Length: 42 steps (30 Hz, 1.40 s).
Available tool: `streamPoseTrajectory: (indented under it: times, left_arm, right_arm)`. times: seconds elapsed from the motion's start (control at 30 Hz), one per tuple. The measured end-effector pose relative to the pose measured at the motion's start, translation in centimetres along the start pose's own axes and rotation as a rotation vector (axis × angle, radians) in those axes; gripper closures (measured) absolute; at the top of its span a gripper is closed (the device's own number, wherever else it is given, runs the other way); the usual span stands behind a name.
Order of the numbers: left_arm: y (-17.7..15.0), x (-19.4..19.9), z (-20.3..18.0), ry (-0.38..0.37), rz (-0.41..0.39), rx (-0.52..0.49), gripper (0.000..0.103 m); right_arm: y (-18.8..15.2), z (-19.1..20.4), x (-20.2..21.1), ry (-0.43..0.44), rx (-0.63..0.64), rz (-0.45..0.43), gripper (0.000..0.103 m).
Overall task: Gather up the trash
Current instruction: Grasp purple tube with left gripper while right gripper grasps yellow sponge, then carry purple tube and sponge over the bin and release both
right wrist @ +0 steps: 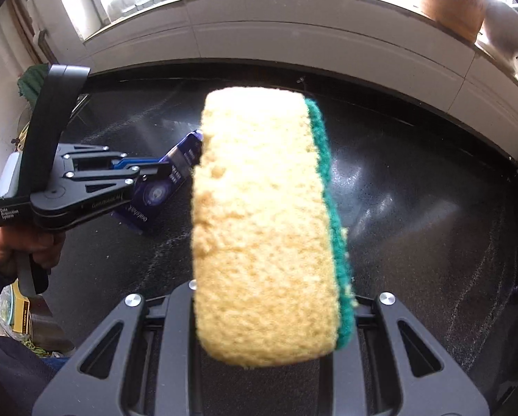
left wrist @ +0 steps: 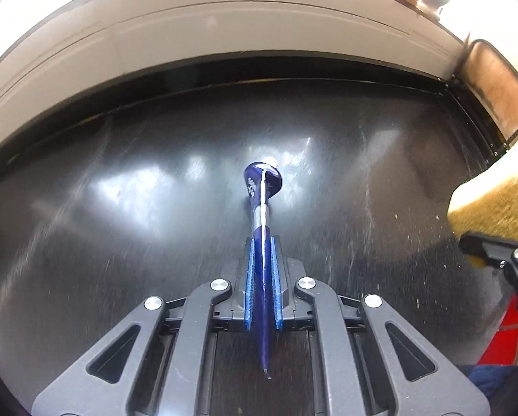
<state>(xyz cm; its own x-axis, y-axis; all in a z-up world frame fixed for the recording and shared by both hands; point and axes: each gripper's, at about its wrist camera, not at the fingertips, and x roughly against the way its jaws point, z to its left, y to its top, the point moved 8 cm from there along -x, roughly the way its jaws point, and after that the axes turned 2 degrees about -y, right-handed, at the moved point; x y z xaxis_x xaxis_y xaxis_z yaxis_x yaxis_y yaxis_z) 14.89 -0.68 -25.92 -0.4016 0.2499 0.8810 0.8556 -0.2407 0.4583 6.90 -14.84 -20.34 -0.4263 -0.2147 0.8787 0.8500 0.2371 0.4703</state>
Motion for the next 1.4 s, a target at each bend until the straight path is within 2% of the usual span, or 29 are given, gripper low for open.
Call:
streamPoseTrajectory:
  times: [0.1, 0.2, 0.43, 0.6, 0.73, 0.8, 1.0, 1.13, 1.27, 1.4]
  left_arm:
    - [-1.0, 0.9, -0.4, 0.019, -0.009, 0.011, 0.095]
    - [-2.2, 2.6, 0.1, 0.039, -0.021, 0.020, 0.095]
    - [-3.3, 6.5, 0.6, 0.084, -0.065, 0.051, 0.095]
    - [-5.1, 10.6, 2.9, 0.136, -0.116, 0.124, 0.095]
    - [-7.8, 14.6, 6.0, 0.203, -0.156, 0.201, 0.095]
    - [-10.3, 16.9, 8.0, 0.249, -0.176, 0.264, 0.095]
    - [-18.8, 23.1, 13.1, 0.402, -0.187, 0.445, 0.095]
    - [-27.0, 26.5, 16.2, 0.505, -0.158, 0.600, 0.095]
    - [-35.1, 28.0, 18.0, 0.557, -0.112, 0.767, 0.095]
    - [-42.1, 28.1, 19.2, 0.575, -0.068, 0.897, 0.095]
  right_arm:
    - [0.1, 0.4, 0.8, 0.004, 0.004, -0.016, 0.078]
    - [0.6, -0.8, 1.0, 0.010, 0.016, -0.028, 0.078]
    - [0.0, 0.8, 3.2, 0.018, 0.062, -0.055, 0.078]
    - [1.2, 4.4, 3.8, 0.049, 0.124, -0.066, 0.078]
    - [2.4, 10.3, 3.4, 0.113, 0.224, -0.069, 0.078]
    - [3.0, 13.2, 3.3, 0.147, 0.270, -0.069, 0.078]
    - [2.9, 25.4, 2.4, 0.310, 0.464, -0.033, 0.078]
    - [-0.4, 34.7, 1.6, 0.430, 0.626, 0.034, 0.078]
    - [-5.2, 42.2, 0.8, 0.532, 0.747, 0.140, 0.078]
    - [-9.1, 47.5, -0.4, 0.579, 0.831, 0.223, 0.078]
